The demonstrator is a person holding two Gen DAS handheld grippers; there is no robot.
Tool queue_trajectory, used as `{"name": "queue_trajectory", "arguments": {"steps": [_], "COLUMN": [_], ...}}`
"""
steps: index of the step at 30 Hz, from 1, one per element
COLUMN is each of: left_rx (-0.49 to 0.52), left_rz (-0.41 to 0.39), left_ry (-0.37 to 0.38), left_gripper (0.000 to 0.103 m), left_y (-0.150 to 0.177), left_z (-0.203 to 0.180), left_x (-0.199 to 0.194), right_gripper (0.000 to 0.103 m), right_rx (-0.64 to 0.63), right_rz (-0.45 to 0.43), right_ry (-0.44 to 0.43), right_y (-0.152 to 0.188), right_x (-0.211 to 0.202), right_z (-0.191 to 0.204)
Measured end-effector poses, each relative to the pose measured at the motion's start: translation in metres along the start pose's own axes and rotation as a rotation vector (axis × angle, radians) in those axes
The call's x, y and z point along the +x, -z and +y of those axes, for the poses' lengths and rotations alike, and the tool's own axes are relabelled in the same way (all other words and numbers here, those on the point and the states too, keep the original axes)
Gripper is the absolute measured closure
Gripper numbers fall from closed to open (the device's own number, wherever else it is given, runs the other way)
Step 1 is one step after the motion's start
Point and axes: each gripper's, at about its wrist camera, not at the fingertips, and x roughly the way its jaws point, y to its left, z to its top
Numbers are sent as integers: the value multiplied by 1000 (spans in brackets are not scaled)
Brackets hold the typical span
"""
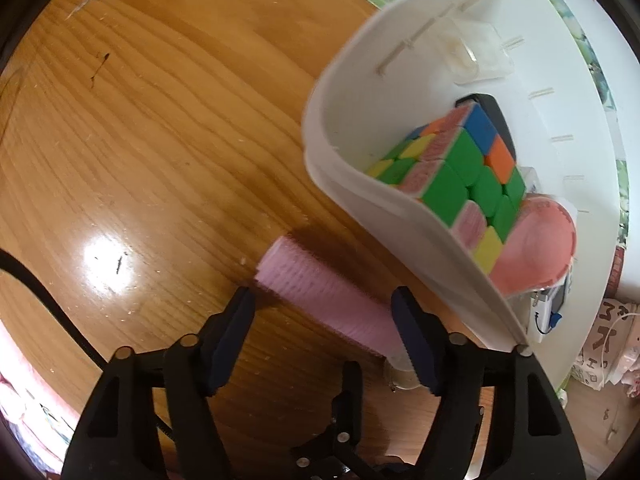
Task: Organize rigid objects
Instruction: 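Grasp the pink comb with the left tool while the right tool grasps the gold compact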
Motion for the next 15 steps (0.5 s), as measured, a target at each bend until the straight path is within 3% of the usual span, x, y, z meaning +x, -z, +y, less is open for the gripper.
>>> {"name": "queue_trajectory", "arguments": {"steps": [6, 15], "left_rx": [-9, -67], "left_rz": [-10, -1], "left_ry": [5, 96], "left_gripper": [51, 63], "left_y": [4, 14], "left_z": [-13, 16], "left_x": [4, -3], "right_gripper": [35, 47], "right_rx": [-5, -36], "right_rz": [-8, 3], "right_ry": [14, -14], "right_y": [-1, -1], "right_x": [-2, -5], "right_z": [2, 2]}}
